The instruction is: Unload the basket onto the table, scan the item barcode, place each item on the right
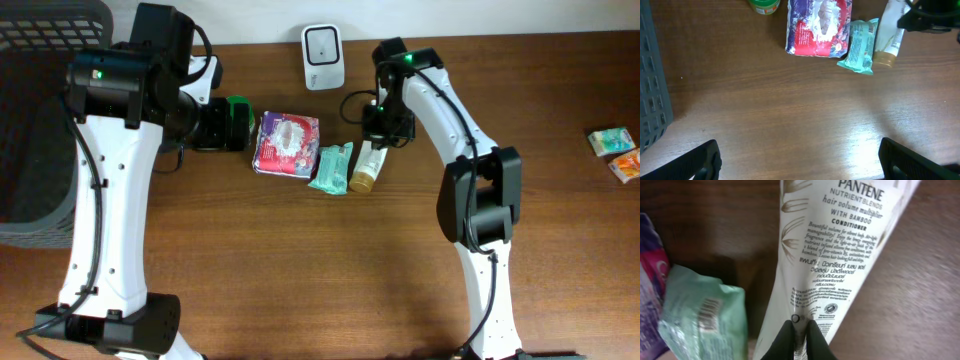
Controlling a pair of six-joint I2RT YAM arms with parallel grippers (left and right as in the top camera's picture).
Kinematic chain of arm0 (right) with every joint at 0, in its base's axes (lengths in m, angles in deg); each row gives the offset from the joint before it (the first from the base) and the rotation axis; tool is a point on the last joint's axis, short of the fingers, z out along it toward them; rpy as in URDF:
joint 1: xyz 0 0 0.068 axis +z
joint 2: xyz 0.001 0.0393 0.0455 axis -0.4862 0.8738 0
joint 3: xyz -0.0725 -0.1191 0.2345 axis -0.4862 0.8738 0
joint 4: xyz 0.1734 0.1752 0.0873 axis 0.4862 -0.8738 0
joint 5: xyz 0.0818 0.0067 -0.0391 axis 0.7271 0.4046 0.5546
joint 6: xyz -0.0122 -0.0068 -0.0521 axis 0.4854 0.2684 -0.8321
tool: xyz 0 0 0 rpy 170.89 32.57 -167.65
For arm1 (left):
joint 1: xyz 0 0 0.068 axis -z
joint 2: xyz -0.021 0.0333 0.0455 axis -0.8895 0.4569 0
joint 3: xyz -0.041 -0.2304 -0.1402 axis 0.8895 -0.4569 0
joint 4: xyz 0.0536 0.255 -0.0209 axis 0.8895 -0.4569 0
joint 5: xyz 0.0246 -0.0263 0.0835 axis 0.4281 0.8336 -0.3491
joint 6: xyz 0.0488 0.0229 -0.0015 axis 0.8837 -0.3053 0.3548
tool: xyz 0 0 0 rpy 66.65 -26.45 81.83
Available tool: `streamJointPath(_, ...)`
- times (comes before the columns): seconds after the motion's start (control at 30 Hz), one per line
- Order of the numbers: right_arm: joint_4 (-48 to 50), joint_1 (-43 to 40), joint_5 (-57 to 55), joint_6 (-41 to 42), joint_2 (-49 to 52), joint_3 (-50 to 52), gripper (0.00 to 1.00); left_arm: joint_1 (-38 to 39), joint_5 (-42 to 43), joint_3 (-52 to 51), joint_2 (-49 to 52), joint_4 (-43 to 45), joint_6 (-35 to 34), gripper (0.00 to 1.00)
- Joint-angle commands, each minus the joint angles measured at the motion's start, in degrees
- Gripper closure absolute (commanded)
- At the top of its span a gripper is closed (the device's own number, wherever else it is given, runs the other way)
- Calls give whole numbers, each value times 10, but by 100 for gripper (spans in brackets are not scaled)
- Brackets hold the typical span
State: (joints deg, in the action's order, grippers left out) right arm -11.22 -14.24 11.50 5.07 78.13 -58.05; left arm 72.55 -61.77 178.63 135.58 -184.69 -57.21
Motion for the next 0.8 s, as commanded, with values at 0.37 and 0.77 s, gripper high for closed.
streamJointPath(0.37,-97,40,-83,-7,42,-98,96,2,0,1,-9,0,9,1)
streamJointPath(0.77,44,68,-30,9,43,33,96,2,0,1,-9,0,9,1)
